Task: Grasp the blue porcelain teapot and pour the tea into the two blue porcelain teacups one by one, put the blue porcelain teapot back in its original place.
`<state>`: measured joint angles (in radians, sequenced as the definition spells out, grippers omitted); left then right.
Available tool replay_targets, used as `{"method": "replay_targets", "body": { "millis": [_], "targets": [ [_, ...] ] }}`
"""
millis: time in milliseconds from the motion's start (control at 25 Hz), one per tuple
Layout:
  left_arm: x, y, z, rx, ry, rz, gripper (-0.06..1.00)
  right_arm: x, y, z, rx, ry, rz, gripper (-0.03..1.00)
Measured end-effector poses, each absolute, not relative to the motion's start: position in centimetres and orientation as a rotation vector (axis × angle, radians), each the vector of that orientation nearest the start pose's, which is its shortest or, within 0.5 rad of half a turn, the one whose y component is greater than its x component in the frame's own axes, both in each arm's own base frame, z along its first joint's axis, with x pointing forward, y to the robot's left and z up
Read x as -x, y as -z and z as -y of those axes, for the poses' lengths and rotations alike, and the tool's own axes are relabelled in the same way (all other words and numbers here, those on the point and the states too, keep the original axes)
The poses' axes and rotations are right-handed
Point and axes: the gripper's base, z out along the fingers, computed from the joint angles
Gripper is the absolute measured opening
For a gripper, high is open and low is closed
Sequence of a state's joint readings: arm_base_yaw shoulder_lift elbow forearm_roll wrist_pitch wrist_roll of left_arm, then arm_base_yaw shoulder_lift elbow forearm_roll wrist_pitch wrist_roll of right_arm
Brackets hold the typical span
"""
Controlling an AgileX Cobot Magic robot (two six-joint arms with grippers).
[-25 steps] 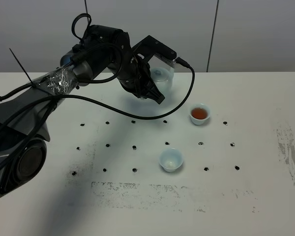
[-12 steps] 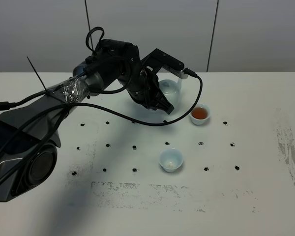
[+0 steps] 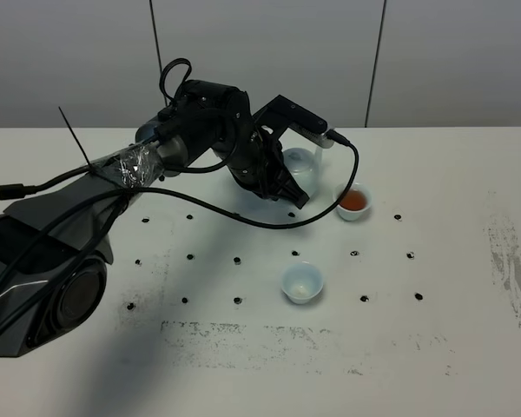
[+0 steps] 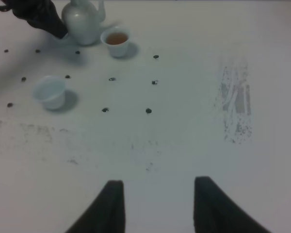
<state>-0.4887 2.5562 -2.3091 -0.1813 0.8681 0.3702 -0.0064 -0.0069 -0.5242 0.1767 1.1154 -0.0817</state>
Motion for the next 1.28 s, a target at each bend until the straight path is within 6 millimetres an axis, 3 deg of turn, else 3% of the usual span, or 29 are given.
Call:
{"method": "replay_targets", "body": {
  "millis": [280, 400, 600, 720, 1280],
  "targets": [
    [-46.8, -21.6, 25.7, -1.062, 0.151, -2.331, 0.04, 1.2, -28.0, -1.4, 0.095, -0.157, -2.057, 0.33],
    [-44.8, -22.4, 24.6, -1.144, 0.118, -2.306, 0.04, 1.2, -28.0, -1.4, 0.095, -0.157, -2.057, 0.33],
    [-40.4, -21.6, 22.1, -1.34, 0.046, -2.229, 0.04, 1.2, -28.0, -1.4, 0.095, -0.157, -2.057, 0.33],
    [-38.8, -20.9, 21.3, -1.511, -0.005, -2.147, 0.04, 1.2, -28.0, -1.4, 0.095, -0.157, -2.057, 0.33],
    [-37.6, -19.7, 21.1, -2.183, -0.183, -1.642, 0.04, 1.2, -28.0, -1.4, 0.095, -0.157, -2.057, 0.33]
  ]
}}
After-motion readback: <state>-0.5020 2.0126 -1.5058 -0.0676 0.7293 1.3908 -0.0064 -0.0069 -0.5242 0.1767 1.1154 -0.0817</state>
